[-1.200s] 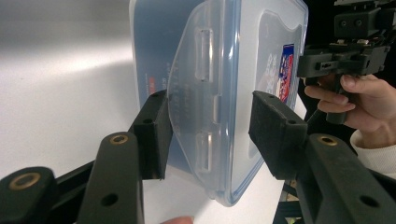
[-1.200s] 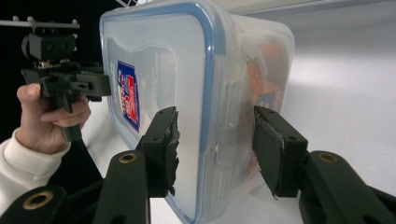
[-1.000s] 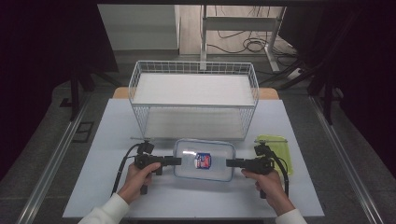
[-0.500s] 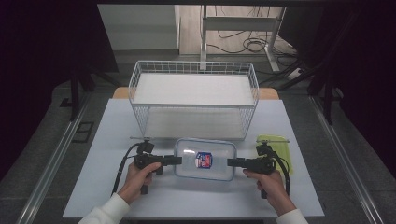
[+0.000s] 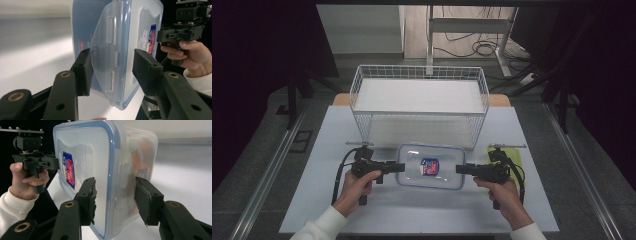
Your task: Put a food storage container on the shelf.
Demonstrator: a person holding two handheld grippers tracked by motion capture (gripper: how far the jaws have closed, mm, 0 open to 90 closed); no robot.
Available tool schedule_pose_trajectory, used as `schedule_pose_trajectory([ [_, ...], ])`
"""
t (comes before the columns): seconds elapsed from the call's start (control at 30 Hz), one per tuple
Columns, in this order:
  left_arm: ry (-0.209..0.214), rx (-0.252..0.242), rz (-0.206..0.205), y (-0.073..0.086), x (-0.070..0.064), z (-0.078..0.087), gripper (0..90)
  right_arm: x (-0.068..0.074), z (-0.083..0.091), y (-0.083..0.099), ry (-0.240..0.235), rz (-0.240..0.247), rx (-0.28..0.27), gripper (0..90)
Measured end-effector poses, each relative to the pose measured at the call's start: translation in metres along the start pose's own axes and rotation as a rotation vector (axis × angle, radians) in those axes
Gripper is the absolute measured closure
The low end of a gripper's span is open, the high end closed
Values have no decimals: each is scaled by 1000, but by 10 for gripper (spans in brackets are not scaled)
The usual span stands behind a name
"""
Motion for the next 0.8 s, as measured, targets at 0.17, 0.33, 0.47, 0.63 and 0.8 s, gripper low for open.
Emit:
schedule_pose_trajectory([
  [0.17, -4, -13, -14, -8, -10, 9, 519, 8, 4, -11, -1, 20, -3, 529],
  [0.33, -1, -30, -29, -16, -22, 19, 519, 17, 10, -24, 1, 40, -11, 529],
  [0.47, 2, -42, -37, -23, -29, 25, 519, 24, 15, -36, 4, 59, -16, 529],
  [0.63, 2, -60, -44, -30, -36, 32, 519, 31, 18, -51, 6, 81, -23, 530],
  [0.8, 3, -75, -48, -36, -43, 39, 519, 36, 21, -62, 4, 99, -19, 529],
])
Point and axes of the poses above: each handheld gripper's, and its own axes: z roughly backward along the jaws, y roughly out of its underside, x roughly to its left, the point moved 5 cm from there along -z, roughly forward along the jaws, and after that the axes turned 11 degrees about z, right-handed, at the moved point
